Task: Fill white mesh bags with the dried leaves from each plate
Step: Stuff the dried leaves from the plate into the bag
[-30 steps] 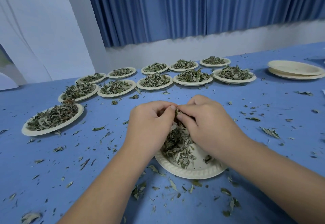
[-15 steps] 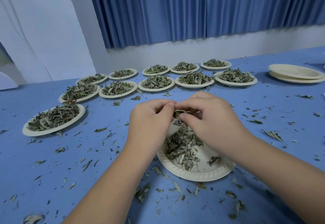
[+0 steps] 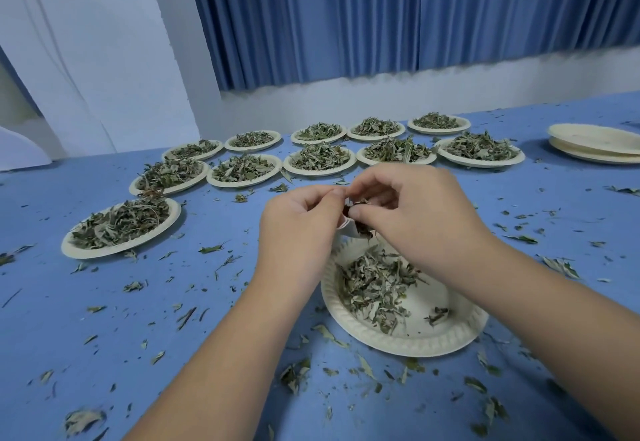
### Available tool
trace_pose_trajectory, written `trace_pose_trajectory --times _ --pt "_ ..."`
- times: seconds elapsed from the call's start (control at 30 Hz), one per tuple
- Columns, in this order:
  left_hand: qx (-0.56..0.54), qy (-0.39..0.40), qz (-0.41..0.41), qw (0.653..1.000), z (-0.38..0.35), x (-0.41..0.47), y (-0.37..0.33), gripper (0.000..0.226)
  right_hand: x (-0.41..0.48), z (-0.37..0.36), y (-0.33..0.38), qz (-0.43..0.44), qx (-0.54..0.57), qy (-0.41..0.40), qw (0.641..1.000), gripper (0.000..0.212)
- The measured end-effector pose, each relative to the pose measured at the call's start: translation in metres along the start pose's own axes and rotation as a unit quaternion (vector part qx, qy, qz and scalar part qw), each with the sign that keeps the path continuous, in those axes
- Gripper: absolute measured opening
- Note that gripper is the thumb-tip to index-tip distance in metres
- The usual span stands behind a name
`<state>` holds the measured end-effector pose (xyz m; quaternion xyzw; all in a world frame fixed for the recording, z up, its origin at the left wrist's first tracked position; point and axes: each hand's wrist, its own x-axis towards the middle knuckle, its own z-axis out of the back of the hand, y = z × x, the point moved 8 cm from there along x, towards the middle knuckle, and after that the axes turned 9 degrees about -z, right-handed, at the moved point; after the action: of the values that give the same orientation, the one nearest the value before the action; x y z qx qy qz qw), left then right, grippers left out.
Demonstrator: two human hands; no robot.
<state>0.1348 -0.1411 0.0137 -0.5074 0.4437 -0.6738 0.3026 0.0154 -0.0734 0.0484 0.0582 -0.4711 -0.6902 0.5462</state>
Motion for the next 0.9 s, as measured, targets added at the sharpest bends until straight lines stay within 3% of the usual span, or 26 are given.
trace_pose_trajectory --times 0.4,0.5,0.53,0.63,0.7,0.77,0.9 --pt "-0.011 0.007 0.005 1.0 0.0 0.001 0.004 0.023 -0.014 0.005 0.012 0.106 -0.043 -0.038 0.993 0.019" --pt "-0.028 -0.005 0.008 1.0 0.003 0.001 0.005 0.022 -0.015 0.021 0.005 0.1 -0.028 -0.061 0.993 0.016" --pt "-0.034 -0.01 0.009 0.999 0.005 0.002 0.005 0.023 -0.014 0.022 0.001 0.086 -0.026 -0.05 0.995 0.026" --pt "-0.056 -0.026 0.017 0.998 0.009 0.002 0.006 0.026 -0.012 0.006 -0.014 0.029 -0.064 0.05 0.996 0.082" --pt "-0.084 -0.029 0.02 0.996 0.009 0.002 0.006 0.023 -0.015 -0.014 -0.021 0.0 -0.096 0.115 0.989 0.101" --pt "-0.099 -0.029 0.02 0.994 0.009 0.002 0.006 0.02 -0.017 -0.028 -0.023 -0.011 -0.083 0.13 0.988 0.097" --pt "-0.102 -0.034 0.02 0.994 0.011 0.002 0.008 0.018 -0.013 -0.02 -0.017 0.007 -0.008 0.055 0.998 0.064"
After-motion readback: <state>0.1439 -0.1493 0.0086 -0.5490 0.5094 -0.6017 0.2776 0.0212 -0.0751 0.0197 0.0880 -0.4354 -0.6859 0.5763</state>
